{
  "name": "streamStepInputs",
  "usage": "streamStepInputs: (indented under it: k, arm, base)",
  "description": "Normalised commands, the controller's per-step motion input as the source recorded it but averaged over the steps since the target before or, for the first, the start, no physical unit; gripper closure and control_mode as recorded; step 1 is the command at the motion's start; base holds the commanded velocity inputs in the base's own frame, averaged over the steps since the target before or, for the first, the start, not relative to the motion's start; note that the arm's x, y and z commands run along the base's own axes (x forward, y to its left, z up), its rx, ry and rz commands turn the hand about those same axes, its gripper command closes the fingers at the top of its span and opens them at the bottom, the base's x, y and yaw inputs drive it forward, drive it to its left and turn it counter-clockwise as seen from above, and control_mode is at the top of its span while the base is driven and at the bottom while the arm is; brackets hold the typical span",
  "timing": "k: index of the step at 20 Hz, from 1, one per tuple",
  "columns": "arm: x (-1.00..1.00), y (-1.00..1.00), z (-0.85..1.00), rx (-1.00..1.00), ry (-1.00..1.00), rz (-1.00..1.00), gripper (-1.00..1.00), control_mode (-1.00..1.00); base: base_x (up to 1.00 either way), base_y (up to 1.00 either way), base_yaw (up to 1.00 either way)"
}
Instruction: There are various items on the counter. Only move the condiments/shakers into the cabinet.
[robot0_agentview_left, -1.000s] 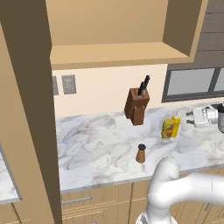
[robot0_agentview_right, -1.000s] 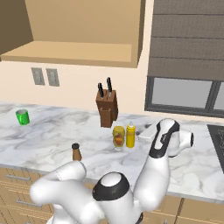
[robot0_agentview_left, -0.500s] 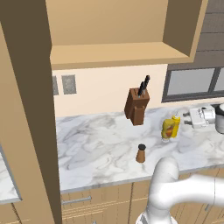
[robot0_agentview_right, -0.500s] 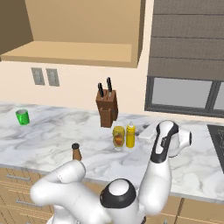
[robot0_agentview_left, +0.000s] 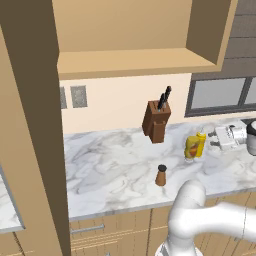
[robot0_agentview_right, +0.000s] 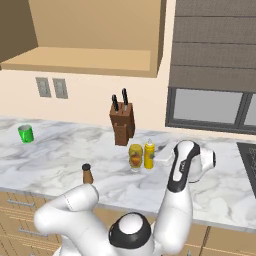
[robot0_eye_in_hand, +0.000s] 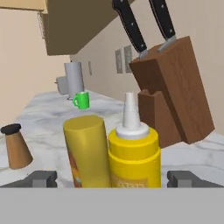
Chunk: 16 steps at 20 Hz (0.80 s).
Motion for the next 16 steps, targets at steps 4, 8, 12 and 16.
streamStepInputs:
  k: [4, 8, 12, 16]
  arm:
    - [0.09, 0.25, 0.00, 0.00, 0.05, 0.00, -1.00, -1.00]
    - [0.21, 0.00, 0.00, 0.00, 0.01, 0.00, -1.00, -1.00]
    - [0.15, 0.00, 0.00, 0.00, 0.00, 0.00, -1.00, -1.00]
    - [0.03, 0.00, 0.00, 0.00, 0.01, 0.00, -1.00, -1.00]
  base:
    - [0.00, 0.00, 0.00]
    - [0.00, 0.00, 0.00]
    - [0.00, 0.00, 0.00]
    - [0.00, 0.00, 0.00]
